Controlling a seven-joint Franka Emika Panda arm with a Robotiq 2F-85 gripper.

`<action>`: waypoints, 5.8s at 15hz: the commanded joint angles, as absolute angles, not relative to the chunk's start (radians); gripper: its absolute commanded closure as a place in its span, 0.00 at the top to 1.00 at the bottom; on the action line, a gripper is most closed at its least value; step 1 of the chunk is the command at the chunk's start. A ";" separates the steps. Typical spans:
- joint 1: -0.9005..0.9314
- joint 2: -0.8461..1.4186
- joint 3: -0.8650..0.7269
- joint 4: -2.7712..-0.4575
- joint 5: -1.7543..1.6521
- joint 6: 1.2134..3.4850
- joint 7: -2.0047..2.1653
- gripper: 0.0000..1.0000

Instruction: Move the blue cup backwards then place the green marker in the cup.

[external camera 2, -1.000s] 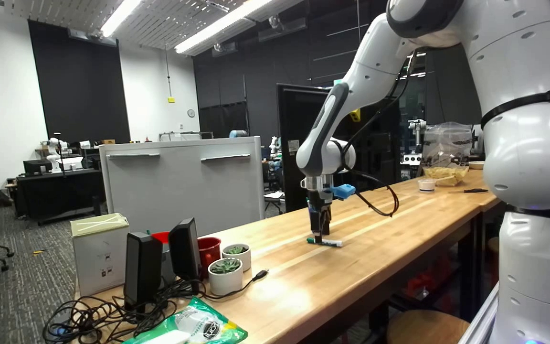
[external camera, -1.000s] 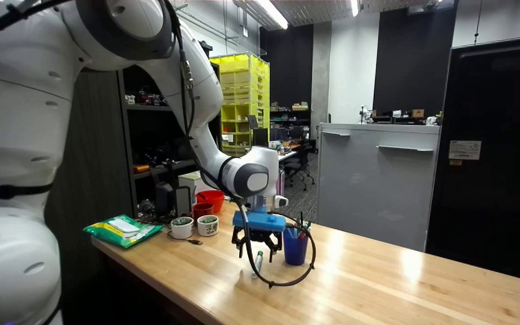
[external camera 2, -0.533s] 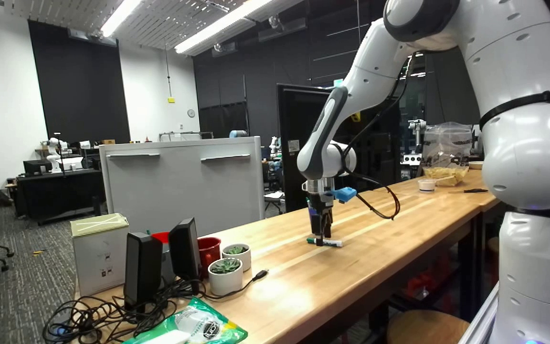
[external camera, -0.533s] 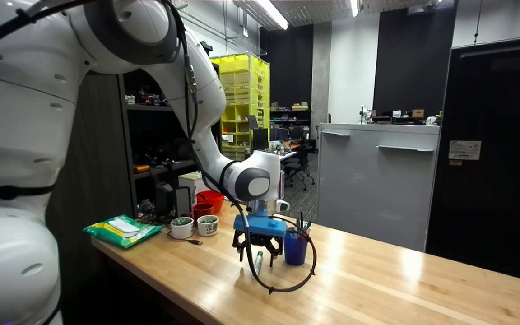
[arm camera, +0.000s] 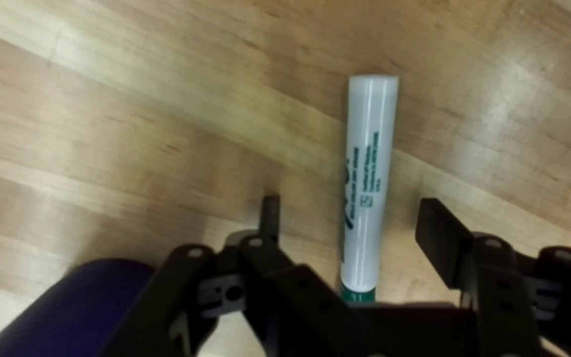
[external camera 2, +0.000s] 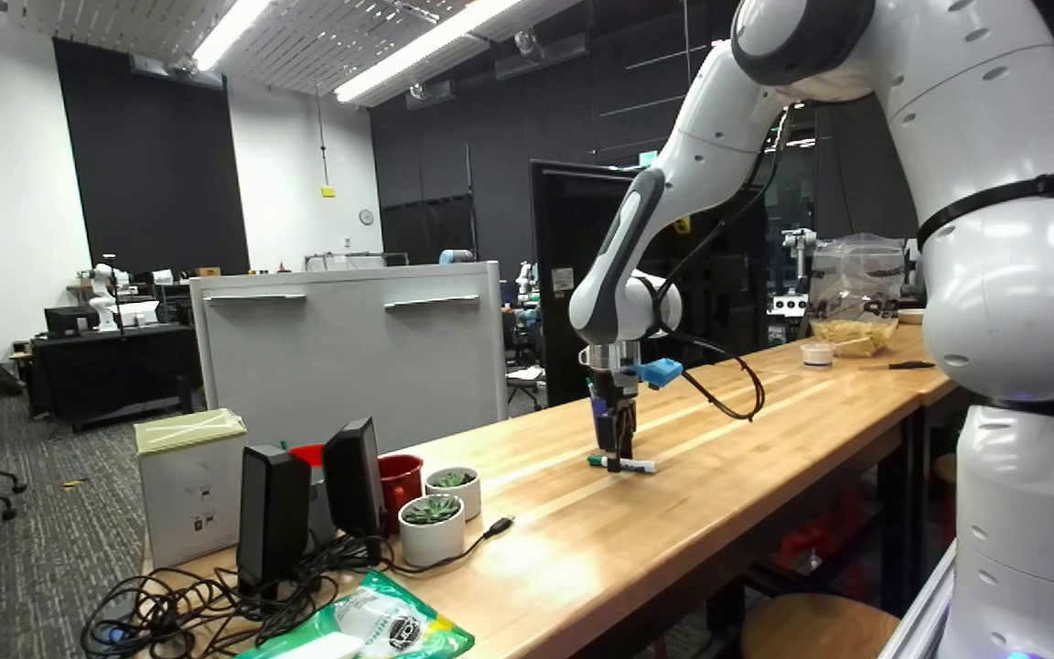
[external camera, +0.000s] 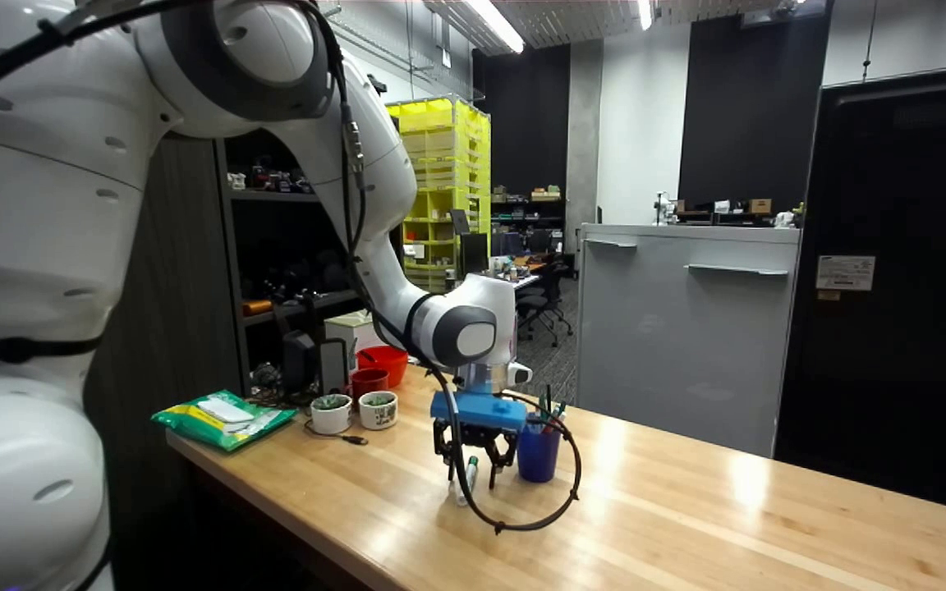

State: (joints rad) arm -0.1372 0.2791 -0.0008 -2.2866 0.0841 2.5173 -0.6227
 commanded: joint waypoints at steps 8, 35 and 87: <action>-0.149 0.279 0.015 -2.288 0.077 2.540 -0.630 0.05; -0.045 0.032 0.018 -2.220 0.053 2.696 -0.666 0.05; -0.111 0.052 0.017 -2.243 0.321 2.857 -0.790 0.05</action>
